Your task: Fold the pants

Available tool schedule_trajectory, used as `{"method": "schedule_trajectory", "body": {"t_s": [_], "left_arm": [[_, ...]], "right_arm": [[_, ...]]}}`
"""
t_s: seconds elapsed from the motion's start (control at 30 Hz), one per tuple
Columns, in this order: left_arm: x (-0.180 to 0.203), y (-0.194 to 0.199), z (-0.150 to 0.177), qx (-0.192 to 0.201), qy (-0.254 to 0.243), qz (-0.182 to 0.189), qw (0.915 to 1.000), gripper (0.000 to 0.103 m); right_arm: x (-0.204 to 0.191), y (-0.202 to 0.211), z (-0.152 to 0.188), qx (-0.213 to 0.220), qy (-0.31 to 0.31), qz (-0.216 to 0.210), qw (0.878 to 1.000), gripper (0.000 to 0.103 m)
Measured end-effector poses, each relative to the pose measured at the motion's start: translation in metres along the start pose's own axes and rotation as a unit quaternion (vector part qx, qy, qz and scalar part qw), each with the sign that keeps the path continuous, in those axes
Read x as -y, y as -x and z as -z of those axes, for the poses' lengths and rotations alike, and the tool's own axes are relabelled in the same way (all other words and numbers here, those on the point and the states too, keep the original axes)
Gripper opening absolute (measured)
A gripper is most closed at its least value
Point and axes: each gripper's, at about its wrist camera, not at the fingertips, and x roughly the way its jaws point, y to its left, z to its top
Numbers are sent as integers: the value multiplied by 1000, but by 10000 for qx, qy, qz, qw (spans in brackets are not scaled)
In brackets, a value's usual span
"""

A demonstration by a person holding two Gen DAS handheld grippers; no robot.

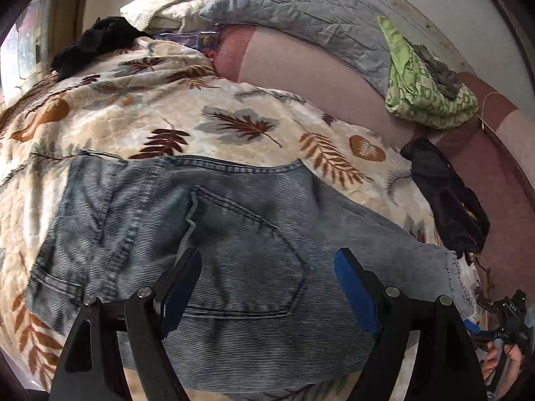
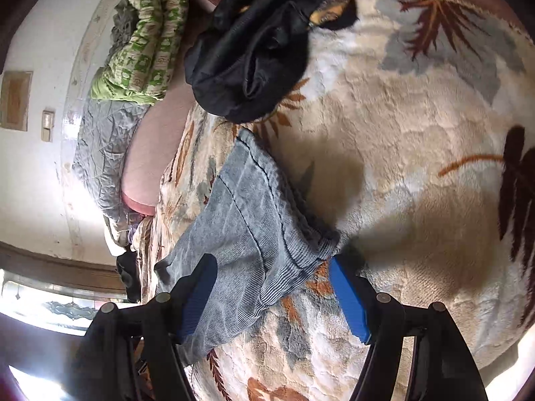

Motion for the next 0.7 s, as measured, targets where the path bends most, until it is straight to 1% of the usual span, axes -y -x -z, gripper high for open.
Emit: {"method": "schedule_trajectory", "body": {"t_s": [0.07,0.2,0.3,0.33,0.37,0.4,0.43,0.5,0.53,0.57,0.6,0.63,0.67,0.7], "left_arm": [[31,-13,2,-61,-125,153,9998,82],[84,-46,8,-267,-228,154,9993,82],[114,-72,16,-398,-440,92,9982,82],[122,-80,19,-438,-532,50,9976,82],[128,-87,22,-481,-618,9,9969,82],[134,-93,25,-503,-689,-32,9964,82],[138,-97,28,-516,-764,-83,9957,82],[145,-105,35,-541,-942,-283,9937,82],[148,-111,38,-606,-1088,-463,9911,82],[151,-120,43,-731,-1277,-678,9868,82],[155,-125,47,-711,-1522,-845,9822,83],[159,-124,51,-561,-1689,-950,9794,84],[160,-123,53,-516,-1732,-1000,9784,84],[158,-123,53,-513,-1694,-988,9792,84]], "right_arm": [[2,-6,1,-10,-63,-30,10000,72],[7,-7,-1,153,-358,-62,9992,72],[3,-14,-5,228,-315,84,9992,71],[0,-15,-4,254,-264,197,9991,66],[-1,-14,-4,292,-187,336,9988,51],[0,-14,-4,323,-163,462,9983,32],[4,-14,-4,346,-229,511,9978,29],[10,-14,-3,368,-289,415,9980,29],[8,-14,-3,379,-201,459,9980,27],[5,-15,-3,382,-70,545,9978,27],[1,-15,-3,381,35,604,9974,27],[-1,-15,-3,394,88,605,9974,26],[-4,-15,-3,415,173,597,9972,24],[-8,-14,-2,450,302,608,9967,23]]}}
